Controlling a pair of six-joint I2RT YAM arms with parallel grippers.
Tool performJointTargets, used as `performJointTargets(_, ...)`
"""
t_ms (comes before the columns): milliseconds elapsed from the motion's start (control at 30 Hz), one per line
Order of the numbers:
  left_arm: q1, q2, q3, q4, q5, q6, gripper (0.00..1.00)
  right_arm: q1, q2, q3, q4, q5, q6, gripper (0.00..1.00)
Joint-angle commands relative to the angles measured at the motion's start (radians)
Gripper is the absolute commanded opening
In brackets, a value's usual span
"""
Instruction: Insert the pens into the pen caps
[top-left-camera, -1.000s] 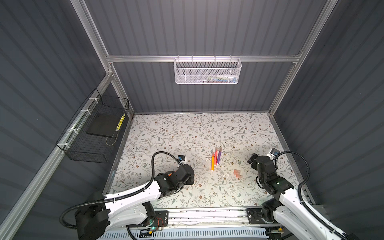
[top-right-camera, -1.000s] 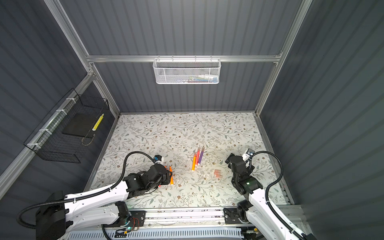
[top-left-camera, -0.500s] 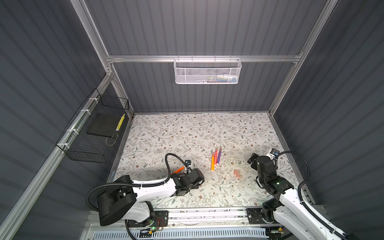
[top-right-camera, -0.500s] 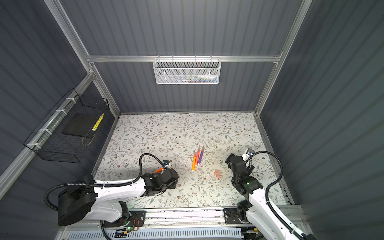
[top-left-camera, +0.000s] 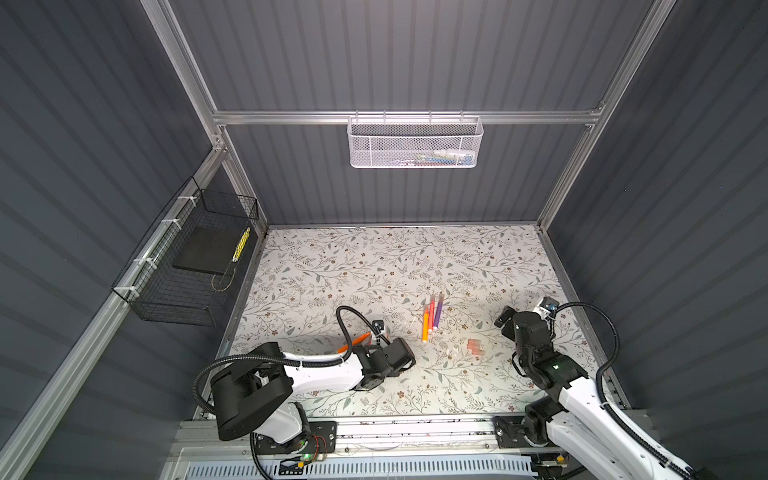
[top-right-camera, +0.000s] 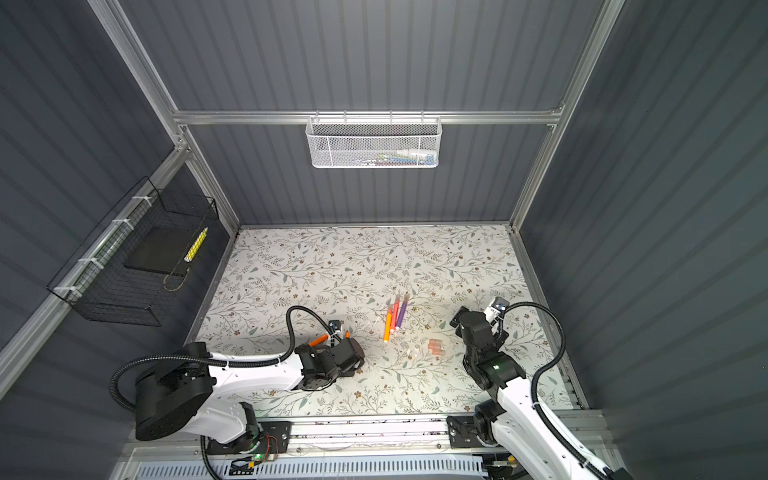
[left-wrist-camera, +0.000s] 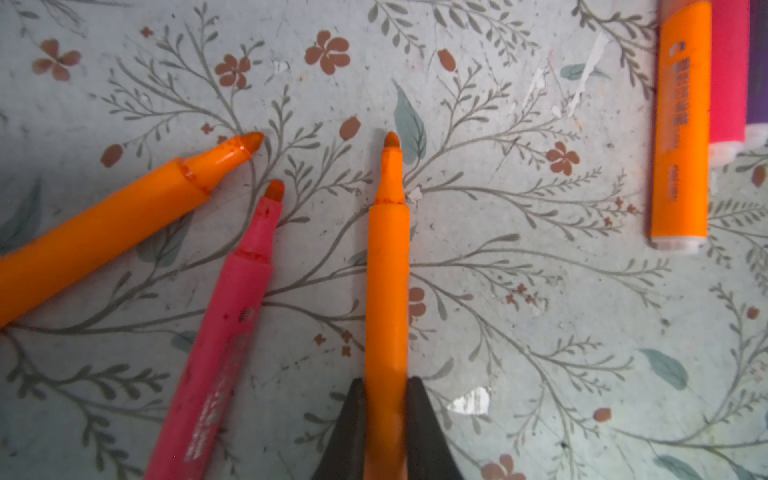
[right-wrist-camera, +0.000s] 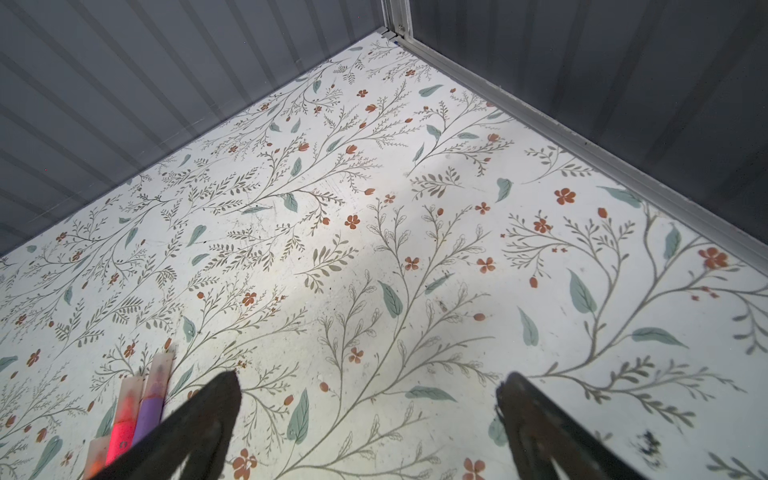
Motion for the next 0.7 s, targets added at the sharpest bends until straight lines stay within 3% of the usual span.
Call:
performJointTargets(0, -0.007, 0.022, 0.034, -0.052, -0.020, 0.016, 0.05, -0.001, -0.016, 0.010, -0.014, 0.002, -0.003, 0.99)
performJointTargets(100, -0.007, 0.017, 0.078, -0.088, -0.026, 0.055, 0.02, -0.002, -0.033, 0.023, -0.033, -0.079, -0.007, 0.99)
performJointTargets(267, -0.007, -0.092, 0.111, -0.028, 0.015, 0.169, 0.00, 0.051, -0.073, 0.037, -0.007, -0.374, 0.068, 0.95)
performJointTargets(467, -0.007, -0.189, 0.117, 0.166, 0.175, 0.331, 0.00, 0.273, -0.103, 0.014, 0.191, -0.490, 0.220, 0.96)
performJointTargets(567, -0.007, -0.191, 0.130, 0.207, 0.229, 0.377, 0.00, 0.346, -0.057, -0.044, 0.402, -0.560, 0.328, 0.94)
performJointTargets(667, -0.006, -0.189, 0.126, 0.251, 0.272, 0.400, 0.00, 0.407, 0.005, -0.035, 0.477, -0.559, 0.345, 0.90)
